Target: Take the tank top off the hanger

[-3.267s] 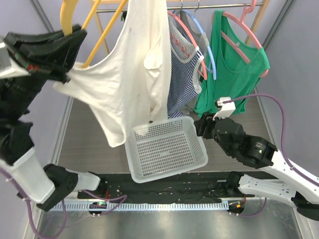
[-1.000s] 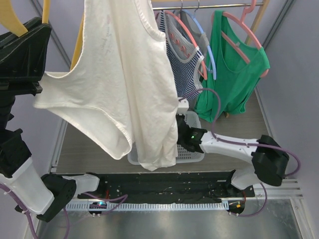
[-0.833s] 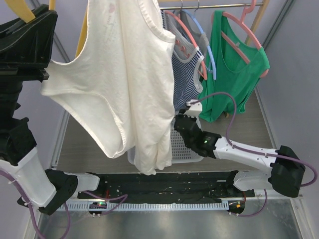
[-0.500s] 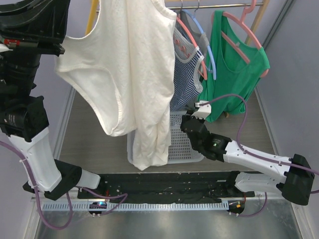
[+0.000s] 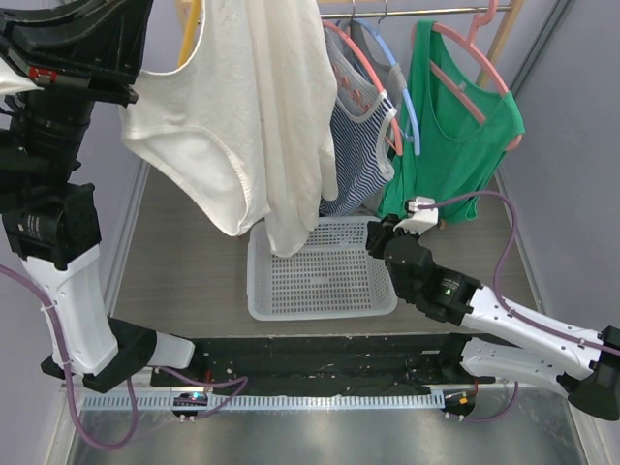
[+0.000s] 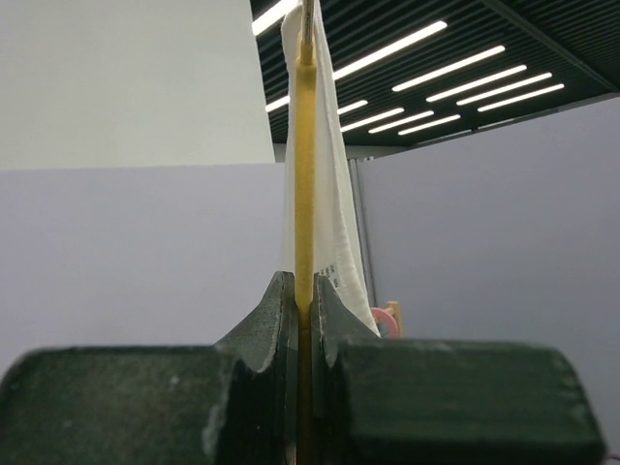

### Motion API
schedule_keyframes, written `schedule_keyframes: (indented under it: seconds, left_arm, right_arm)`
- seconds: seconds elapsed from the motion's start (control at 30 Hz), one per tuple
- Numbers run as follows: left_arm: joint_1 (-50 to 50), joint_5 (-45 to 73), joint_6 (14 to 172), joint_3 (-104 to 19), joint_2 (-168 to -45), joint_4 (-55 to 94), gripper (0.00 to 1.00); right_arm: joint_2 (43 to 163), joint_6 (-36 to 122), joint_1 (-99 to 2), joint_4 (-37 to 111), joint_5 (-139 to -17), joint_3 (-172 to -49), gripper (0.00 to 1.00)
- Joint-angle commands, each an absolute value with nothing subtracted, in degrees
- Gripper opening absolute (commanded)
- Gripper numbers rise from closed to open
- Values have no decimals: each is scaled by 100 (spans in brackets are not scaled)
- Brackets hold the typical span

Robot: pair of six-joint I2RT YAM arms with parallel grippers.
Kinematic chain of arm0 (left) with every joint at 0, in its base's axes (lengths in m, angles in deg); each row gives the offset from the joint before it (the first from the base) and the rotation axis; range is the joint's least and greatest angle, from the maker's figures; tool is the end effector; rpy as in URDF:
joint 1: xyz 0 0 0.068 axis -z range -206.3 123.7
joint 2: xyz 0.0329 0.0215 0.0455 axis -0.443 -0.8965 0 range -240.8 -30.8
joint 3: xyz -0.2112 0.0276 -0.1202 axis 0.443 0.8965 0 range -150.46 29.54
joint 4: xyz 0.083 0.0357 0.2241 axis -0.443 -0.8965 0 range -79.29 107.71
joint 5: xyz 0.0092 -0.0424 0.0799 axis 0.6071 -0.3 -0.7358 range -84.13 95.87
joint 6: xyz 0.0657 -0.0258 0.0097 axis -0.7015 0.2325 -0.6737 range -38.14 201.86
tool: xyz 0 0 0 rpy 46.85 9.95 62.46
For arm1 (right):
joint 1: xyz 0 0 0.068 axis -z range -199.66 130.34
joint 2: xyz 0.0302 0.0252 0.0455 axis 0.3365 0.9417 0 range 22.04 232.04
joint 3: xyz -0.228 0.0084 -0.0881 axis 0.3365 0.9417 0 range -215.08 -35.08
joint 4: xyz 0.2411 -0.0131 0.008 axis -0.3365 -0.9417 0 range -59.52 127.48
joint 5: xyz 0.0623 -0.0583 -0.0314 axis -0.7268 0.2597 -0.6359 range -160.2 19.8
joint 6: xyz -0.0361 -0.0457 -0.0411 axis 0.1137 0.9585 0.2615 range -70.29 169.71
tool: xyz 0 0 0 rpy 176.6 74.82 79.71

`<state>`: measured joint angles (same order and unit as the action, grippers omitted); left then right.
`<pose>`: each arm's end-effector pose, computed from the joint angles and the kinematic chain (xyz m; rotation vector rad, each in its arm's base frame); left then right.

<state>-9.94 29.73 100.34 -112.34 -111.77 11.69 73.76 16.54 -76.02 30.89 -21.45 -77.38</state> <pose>0.1016 -0.0547 0.6743 0.4005 0.6244 -0.7082 0.1550 0.1531 0.2892 0.2232 1.7524 0.3493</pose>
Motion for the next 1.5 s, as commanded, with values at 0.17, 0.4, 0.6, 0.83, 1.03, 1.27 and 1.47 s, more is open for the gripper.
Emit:
schedule_keyframes:
  seconds: [0.17,0.4,0.6,0.83,1.03,1.27,1.47]
  left_arm:
    - [-1021,3864,10858,-9632,-10200,1095,0]
    - [-1021,4454,11209,-9999,-10260,1015,0]
    - [-1012,4568,11245,-10991,-10453,1042,0]
    - [-1065,4691,11350,-11407,-10436,1244,0]
    - [-1083,4753,11175,-10758,-10234,1235,0]
    - [-1083,4595,10578,-10405,-10269,1042,0]
    - [-1092,4446,10297,-10589,-10541,1024,0]
  right_arm:
    - [7100,1710,-7600,2948,-1975,-7849,30]
    - [7056,1754,-7600,2851,-1931,-7867,31]
    - [7134,1737,-7600,2825,-1949,-7832,31]
    - [7170,1649,-7600,2711,-1975,-7770,32]
    - [7021,1631,-7600,2649,-1957,-7744,32]
    - [6757,1544,-7600,2552,-1949,-7595,33]
    - [6625,1482,-7591,2508,-1922,-7515,33]
